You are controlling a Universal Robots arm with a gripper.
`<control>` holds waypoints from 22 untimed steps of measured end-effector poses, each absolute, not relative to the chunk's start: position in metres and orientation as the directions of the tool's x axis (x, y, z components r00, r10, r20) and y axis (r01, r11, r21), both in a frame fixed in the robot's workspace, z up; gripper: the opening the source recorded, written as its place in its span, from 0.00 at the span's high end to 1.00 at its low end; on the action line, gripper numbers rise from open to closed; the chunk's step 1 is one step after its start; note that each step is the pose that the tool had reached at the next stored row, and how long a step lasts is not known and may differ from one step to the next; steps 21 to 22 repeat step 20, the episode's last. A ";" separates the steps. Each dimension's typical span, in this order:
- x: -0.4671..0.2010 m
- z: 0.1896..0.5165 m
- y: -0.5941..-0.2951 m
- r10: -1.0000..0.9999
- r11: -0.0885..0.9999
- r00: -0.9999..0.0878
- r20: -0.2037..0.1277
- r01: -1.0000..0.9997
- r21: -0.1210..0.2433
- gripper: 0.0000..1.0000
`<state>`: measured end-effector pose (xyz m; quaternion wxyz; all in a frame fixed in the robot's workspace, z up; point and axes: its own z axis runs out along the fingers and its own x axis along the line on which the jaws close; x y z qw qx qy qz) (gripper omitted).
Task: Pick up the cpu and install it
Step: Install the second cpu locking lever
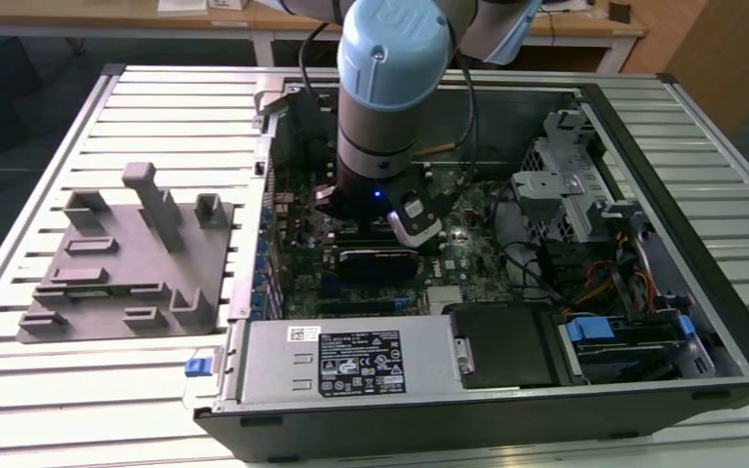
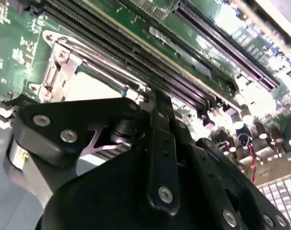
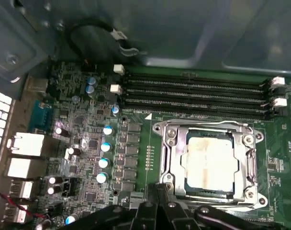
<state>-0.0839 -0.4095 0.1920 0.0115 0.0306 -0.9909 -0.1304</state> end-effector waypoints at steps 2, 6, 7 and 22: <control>-0.084 0.195 -0.409 -0.064 0.964 -0.998 0.015 -0.058 0.259 0.89; -0.084 0.203 -0.410 -0.064 0.964 -0.998 0.015 -0.057 0.259 0.89; -0.084 0.205 -0.410 -0.064 0.964 -0.998 0.015 -0.058 0.259 0.89; -0.084 0.220 -0.409 -0.064 0.964 -0.998 0.015 -0.057 0.259 0.89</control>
